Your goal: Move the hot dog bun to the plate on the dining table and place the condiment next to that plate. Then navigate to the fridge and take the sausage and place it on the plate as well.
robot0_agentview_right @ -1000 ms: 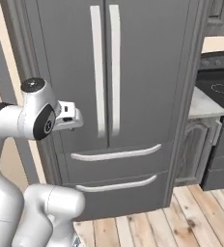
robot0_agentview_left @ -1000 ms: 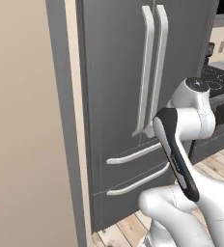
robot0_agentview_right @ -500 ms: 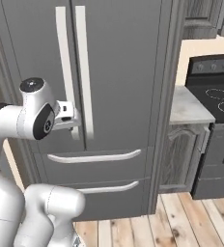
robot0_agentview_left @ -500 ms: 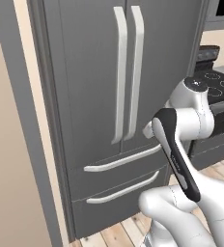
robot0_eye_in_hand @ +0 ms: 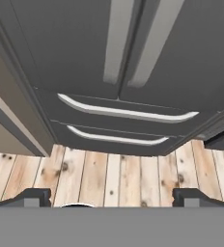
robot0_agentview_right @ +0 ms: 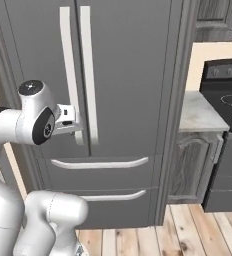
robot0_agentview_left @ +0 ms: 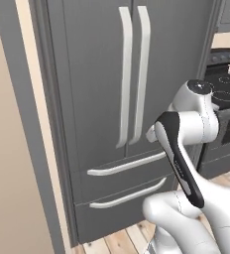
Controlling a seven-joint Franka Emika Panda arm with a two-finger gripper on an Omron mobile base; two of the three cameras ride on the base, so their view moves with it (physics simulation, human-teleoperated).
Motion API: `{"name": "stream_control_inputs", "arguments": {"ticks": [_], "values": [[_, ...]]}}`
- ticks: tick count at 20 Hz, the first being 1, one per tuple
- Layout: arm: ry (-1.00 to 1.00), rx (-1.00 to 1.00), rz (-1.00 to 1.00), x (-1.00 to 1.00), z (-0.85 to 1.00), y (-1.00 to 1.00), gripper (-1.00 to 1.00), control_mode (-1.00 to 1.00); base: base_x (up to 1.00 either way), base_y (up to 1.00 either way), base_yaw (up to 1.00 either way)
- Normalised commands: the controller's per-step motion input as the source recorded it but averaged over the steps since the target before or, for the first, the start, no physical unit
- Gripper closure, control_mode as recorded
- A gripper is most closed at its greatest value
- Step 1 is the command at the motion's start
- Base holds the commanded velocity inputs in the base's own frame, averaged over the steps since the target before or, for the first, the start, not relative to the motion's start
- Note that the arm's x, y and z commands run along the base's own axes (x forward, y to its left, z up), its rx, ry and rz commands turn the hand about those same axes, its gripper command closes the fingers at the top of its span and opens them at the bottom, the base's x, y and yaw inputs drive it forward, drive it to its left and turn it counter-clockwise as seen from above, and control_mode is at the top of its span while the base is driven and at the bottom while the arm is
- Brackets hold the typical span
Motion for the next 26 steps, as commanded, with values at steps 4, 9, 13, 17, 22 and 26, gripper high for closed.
{"name": "stream_control_inputs", "arguments": {"ticks": [4,9,13,17,22,26], "values": [[0.00,0.00,0.00,0.00,0.00,0.00,-1.00,1.00,0.19,-0.40,0.22],[0.00,0.00,0.00,0.00,0.00,0.00,-1.00,1.00,0.34,-0.38,0.19],[0.00,0.00,0.00,0.00,0.00,0.00,-1.00,1.00,0.43,-0.08,0.07],[0.01,0.00,0.00,0.17,0.00,0.00,-1.00,-1.00,0.34,0.00,0.00],[0.03,0.00,0.00,0.57,0.03,0.00,-1.00,-1.00,0.00,0.00,0.00],[-0.34,0.10,0.00,0.29,0.48,-0.03,-1.00,-1.00,0.00,0.00,0.00]]}}
